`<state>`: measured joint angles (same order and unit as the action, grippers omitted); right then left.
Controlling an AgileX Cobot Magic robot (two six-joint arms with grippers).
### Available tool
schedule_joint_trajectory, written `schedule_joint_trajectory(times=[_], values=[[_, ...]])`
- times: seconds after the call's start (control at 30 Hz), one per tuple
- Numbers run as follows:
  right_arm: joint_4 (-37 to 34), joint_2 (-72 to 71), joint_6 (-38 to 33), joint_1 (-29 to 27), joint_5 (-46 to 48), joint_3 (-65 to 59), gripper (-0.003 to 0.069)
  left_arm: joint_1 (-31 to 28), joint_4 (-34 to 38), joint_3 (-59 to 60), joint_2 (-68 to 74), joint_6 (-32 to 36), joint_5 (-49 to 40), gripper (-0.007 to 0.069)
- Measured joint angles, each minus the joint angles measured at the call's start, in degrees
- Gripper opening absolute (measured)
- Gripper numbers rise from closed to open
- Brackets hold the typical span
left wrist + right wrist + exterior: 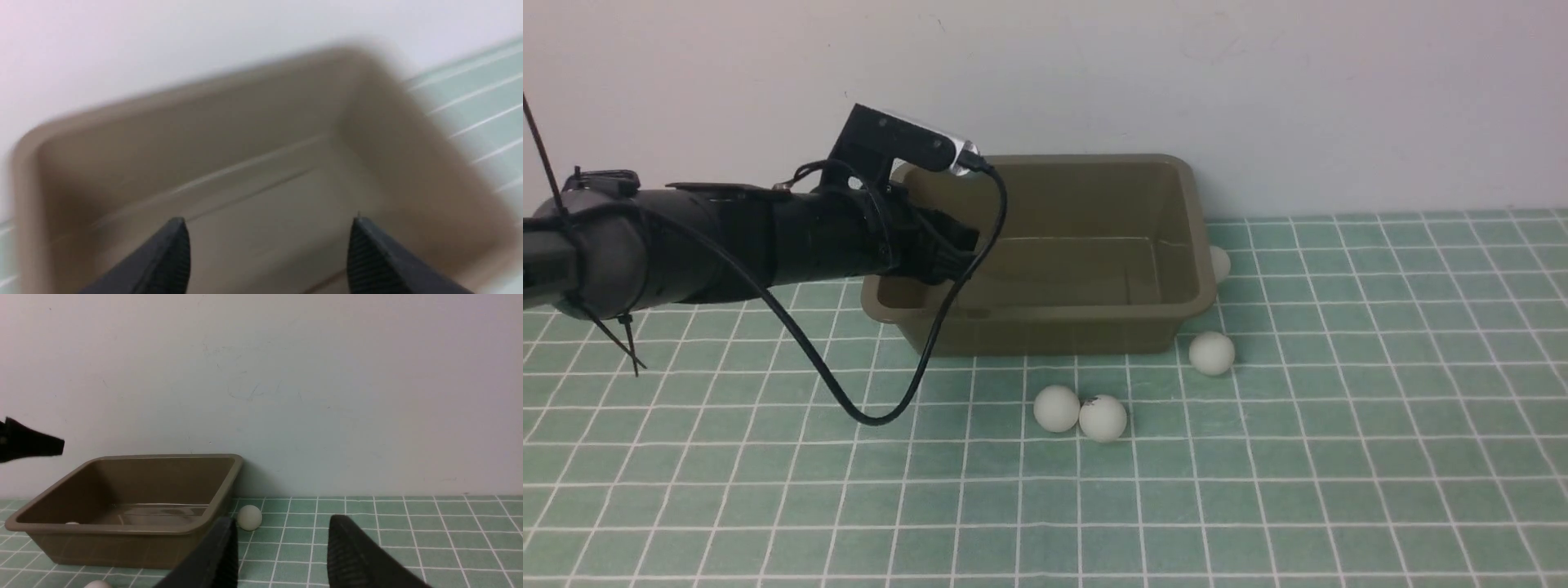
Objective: Put the table tennis balls in the box on the green coffee tablecloth.
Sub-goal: 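Drop the ball into the bin, then reach for and grasp a ping pong ball on the table beside the basket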
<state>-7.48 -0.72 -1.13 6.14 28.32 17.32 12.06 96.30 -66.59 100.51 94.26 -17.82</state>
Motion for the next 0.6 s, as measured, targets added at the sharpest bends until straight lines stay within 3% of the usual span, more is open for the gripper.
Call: schedule_joint_trajectory(times=[0.23, 0.37, 0.5, 0.6], values=[[1.18, 0.00, 0.00, 0.00, 0.00, 0.00, 0.0285, 0.00, -12.93, -0.06, -6.86, -14.02, -26.47, 0.0468], [1.46, 0.00, 0.00, 0.00, 0.00, 0.00, 0.0285, 0.04, -29.56, -0.11, -7.71, -29.05, -40.85, 0.0419], [1.52, 0.00, 0.00, 0.00, 0.00, 0.00, 0.0285, 0.06, -48.69, -0.11, -7.71, -43.76, -43.90, 0.0328], [1.52, 0.00, 0.00, 0.00, 0.00, 0.00, 0.0285, 0.06, -55.20, -0.11, -7.71, -50.03, -44.14, 0.0251]])
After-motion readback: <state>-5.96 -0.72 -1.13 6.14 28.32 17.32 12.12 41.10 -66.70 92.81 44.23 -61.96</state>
